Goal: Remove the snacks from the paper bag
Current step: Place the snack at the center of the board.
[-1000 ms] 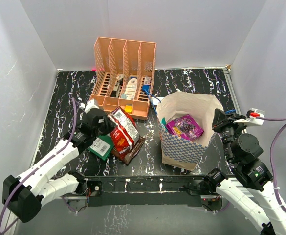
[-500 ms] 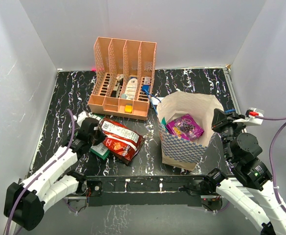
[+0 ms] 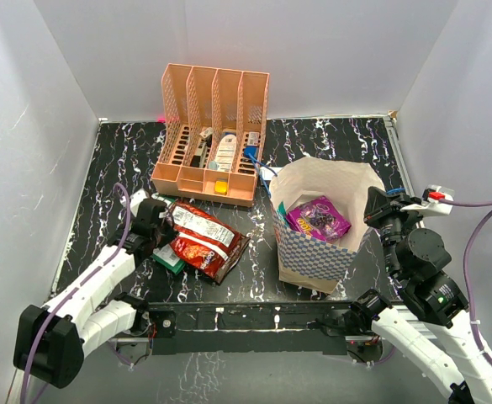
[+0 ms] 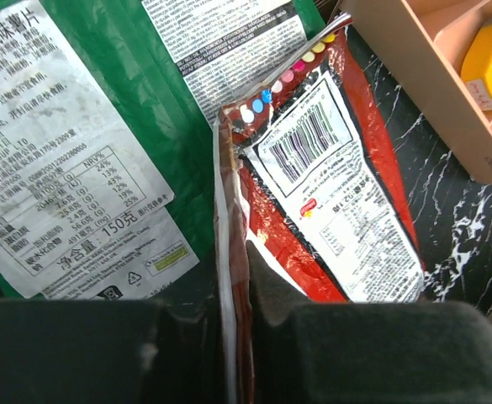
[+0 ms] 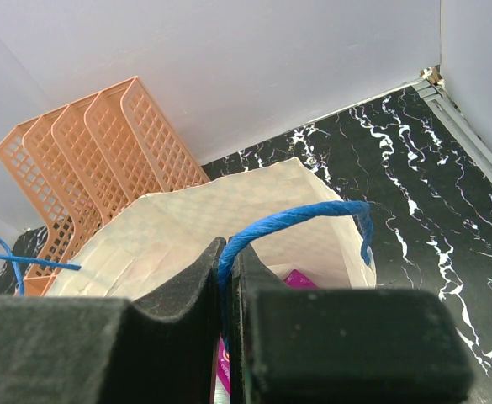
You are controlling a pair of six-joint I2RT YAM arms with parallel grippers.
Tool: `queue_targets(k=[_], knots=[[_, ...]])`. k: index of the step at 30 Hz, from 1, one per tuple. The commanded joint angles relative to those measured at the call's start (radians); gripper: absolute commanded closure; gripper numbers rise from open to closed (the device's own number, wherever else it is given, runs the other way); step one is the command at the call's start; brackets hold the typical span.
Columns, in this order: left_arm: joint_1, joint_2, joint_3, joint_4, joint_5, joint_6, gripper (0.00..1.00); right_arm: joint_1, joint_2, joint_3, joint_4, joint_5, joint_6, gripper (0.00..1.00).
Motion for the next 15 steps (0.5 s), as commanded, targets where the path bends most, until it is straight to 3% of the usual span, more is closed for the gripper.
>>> queue_targets(k=[1, 10, 15], knots=[[0.017, 0.004, 0.044, -0.019, -0.028, 0.019, 0.85, 0.002, -0.007, 0.011, 0.011, -0.003, 0.002, 0.92], [0.017, -0.041, 0.212, -0.183, 0.056, 0.007, 0.36, 0.002, -0.007, 0.011, 0.011, -0.011, 0.006, 0.92], [0.017, -0.115, 0.357, -0.259, 0.065, 0.019, 0.2, 0.002, 0.001, 0.007, 0.015, -0.048, 0.007, 0.92]])
